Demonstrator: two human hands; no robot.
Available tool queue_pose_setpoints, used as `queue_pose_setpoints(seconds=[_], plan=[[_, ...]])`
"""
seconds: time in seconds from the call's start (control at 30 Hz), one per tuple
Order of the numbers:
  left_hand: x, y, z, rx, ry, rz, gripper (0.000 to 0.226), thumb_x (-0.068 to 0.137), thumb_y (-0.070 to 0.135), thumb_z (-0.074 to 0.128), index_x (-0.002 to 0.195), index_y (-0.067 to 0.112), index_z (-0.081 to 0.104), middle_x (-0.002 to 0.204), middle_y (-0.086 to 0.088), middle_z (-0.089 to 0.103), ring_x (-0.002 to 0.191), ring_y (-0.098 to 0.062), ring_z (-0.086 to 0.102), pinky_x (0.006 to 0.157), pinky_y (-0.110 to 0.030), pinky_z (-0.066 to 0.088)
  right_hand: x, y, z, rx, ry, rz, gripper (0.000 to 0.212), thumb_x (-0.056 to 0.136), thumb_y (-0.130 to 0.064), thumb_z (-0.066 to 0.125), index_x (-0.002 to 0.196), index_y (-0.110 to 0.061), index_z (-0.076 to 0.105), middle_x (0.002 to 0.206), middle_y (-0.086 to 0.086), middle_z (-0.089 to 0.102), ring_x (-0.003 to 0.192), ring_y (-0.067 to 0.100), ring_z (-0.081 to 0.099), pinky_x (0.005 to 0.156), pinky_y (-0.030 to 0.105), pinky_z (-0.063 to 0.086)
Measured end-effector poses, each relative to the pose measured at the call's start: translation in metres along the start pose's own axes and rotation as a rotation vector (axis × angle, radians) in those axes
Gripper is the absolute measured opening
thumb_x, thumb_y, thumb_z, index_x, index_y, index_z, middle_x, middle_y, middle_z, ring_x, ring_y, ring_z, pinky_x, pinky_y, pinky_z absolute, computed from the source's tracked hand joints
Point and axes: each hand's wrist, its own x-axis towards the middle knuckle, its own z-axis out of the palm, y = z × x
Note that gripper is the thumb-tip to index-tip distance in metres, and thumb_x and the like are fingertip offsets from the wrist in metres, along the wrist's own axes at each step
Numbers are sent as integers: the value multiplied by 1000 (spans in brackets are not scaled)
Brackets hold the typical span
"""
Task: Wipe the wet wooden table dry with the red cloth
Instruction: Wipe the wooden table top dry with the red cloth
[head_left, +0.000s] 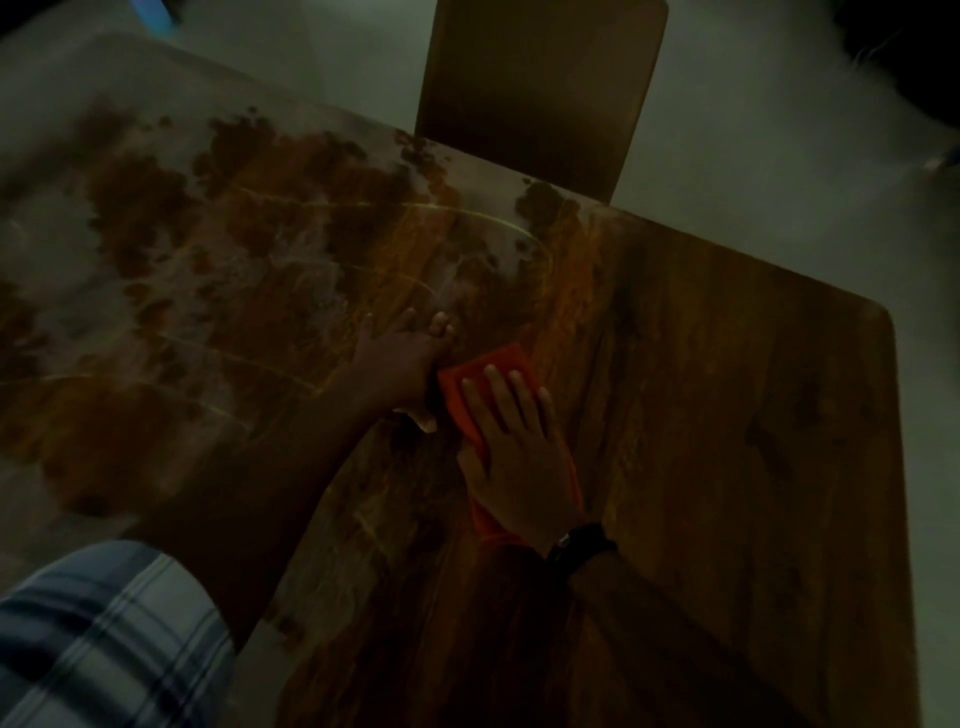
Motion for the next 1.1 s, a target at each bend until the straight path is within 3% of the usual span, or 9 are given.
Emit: queue_pose_setpoints(seconds=[0.13,0.23,0.3,0.4,0.5,0.67,0.83,0.93,1.1], plan=[[8,-5,1,-36,-33,7,127,52,54,84,152,25,10,161,2,3,146,-32,4,112,-65,11,16,29,-3,-8,5,57,66,95,-53,29,156,-32,16,165,0,9,152,23,7,121,55,6],[17,-13,-8,-227,140,-18,81,65,51,78,136,31,44,143,1,44,132,-25,39,108,-56,30,52,58,-9,-10,29,176,68,93,-55,22,156,-32,19,165,0,12,152,24,9,120,55,4],[30,-13,-23,-292,280,20,65,73,48,74,132,38,47,132,3,54,125,-23,47,105,-51,34,79,77,-15,-20,37,221,70,91,-57,17,156,-31,20,164,1,14,151,26,11,121,54,4],[54,-5,-44,-154,174,28,86,71,48,76,144,28,36,154,-1,30,140,-26,27,110,-49,22,120,98,-27,-15,13,255,75,87,-60,10,157,-32,15,165,1,10,152,25,6,120,52,-1],[77,-1,-48,-61,74,-16,116,61,53,81,152,24,15,161,-1,6,146,-29,11,113,-62,12,155,119,-35,1,2,299,71,91,-57,14,157,-32,11,166,1,4,152,24,-1,120,50,-5],[82,-4,-43,-5,53,-61,124,58,58,80,153,22,8,161,0,2,147,-25,3,112,-65,5,216,153,-47,21,-7,392,63,101,-53,22,157,-31,6,166,2,-2,152,24,-7,121,51,-7],[76,14,-54,32,39,-65,114,61,48,83,150,19,19,160,-5,9,147,-28,4,112,-66,3,236,157,-54,16,-37,437,62,103,-51,20,158,-26,4,166,6,-3,152,27,-7,120,53,-7],[77,16,-57,48,41,-73,108,57,47,85,145,18,30,158,-6,17,146,-30,9,111,-67,5,214,141,-47,-4,6,362,62,102,-50,19,158,-26,5,166,6,0,152,28,-4,121,52,-6],[74,17,-55,38,61,-69,111,59,47,84,148,20,24,159,-5,14,146,-30,7,111,-67,7,145,101,-33,-30,16,183,67,96,-54,10,158,-28,8,165,6,3,152,28,0,120,51,-4]])
